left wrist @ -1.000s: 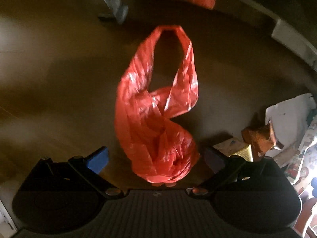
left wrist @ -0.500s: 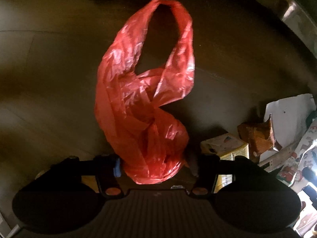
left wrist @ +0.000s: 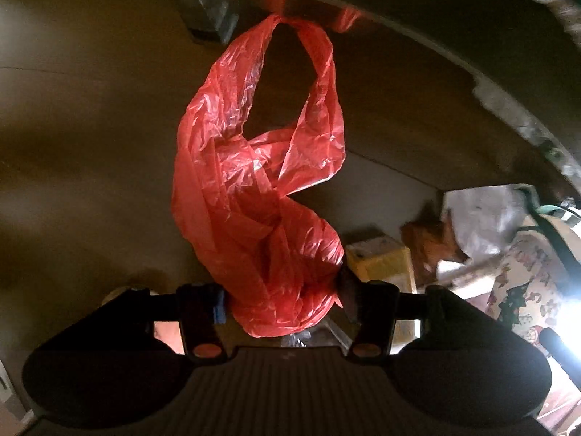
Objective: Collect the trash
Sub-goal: 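Close the left tool on the red plastic bag while the right tool closes on the Merry Christmas bag, then lift both held bags out from under the chair to the teal bin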
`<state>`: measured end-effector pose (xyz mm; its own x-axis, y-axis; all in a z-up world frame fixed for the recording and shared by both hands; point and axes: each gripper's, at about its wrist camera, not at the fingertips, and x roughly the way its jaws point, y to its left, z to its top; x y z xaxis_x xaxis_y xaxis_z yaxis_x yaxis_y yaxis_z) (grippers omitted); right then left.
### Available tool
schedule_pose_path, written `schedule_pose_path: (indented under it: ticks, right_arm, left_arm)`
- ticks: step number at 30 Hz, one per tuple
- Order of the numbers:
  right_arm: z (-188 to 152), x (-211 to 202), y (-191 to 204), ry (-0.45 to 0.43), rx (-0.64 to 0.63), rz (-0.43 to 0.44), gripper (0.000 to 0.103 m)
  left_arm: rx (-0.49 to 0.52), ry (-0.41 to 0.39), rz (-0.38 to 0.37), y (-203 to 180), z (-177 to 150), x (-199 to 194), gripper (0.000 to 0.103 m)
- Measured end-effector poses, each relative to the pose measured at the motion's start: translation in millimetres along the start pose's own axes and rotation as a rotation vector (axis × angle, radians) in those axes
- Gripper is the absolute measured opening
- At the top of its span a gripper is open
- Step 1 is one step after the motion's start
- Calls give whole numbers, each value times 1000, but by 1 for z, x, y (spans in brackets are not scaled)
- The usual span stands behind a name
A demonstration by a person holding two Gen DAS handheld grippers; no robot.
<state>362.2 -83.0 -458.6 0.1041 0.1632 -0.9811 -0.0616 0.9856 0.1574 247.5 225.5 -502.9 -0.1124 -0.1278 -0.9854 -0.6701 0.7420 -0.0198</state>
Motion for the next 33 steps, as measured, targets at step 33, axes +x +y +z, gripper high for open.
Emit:
schedule_pose_path:
  ticks: [33]
  right_arm:
    - [-145,-435,-59,-779,-277,98,2]
  left_arm:
    - [484,-527,-336,-95,-220,-372,56]
